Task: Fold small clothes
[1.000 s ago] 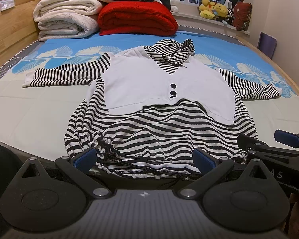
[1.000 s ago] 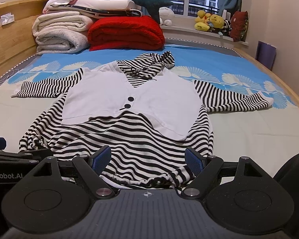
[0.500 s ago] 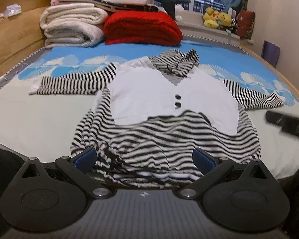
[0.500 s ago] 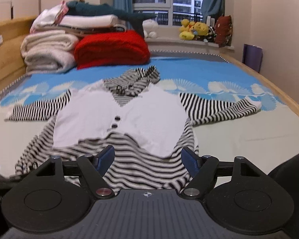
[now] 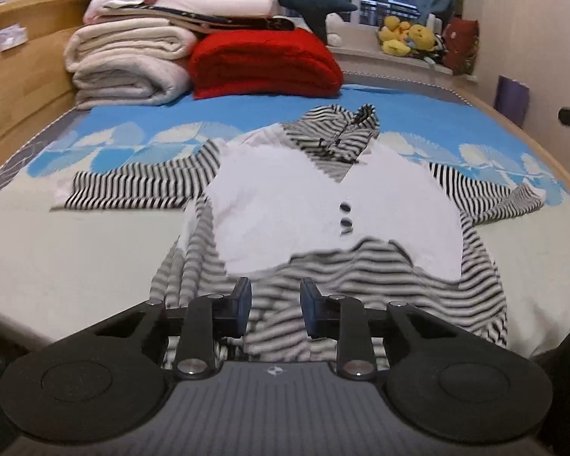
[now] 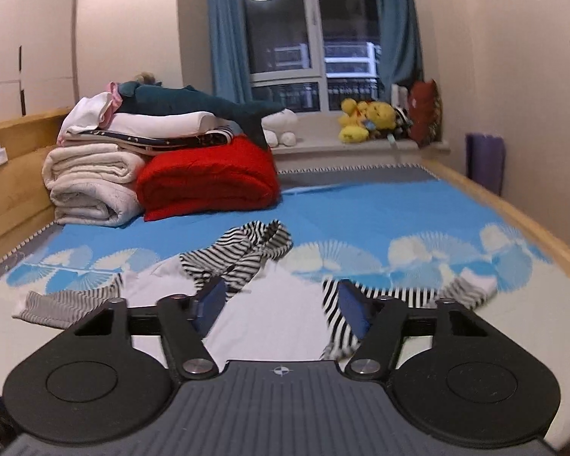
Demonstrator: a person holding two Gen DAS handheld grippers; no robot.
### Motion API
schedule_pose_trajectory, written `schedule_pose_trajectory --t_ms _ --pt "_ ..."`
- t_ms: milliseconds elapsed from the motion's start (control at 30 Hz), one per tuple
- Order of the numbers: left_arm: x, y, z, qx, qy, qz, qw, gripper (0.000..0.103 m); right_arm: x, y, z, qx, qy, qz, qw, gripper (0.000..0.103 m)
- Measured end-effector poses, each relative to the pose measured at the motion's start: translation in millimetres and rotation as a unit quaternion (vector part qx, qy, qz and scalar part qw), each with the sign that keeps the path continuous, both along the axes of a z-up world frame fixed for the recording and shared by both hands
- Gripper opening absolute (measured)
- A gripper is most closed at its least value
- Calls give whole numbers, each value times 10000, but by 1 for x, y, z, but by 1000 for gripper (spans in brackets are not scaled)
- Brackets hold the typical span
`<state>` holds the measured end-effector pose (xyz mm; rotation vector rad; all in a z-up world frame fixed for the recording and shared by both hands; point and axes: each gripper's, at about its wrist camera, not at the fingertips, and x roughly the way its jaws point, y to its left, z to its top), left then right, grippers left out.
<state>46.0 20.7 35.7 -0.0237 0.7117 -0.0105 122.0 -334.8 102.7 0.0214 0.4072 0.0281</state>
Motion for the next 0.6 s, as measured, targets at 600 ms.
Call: schedule_pose_trajectory --t_ms 600 --pt "252 142 -81 -208 683 1172 9905 31 91 10 -56 240 699 -215 9970 39"
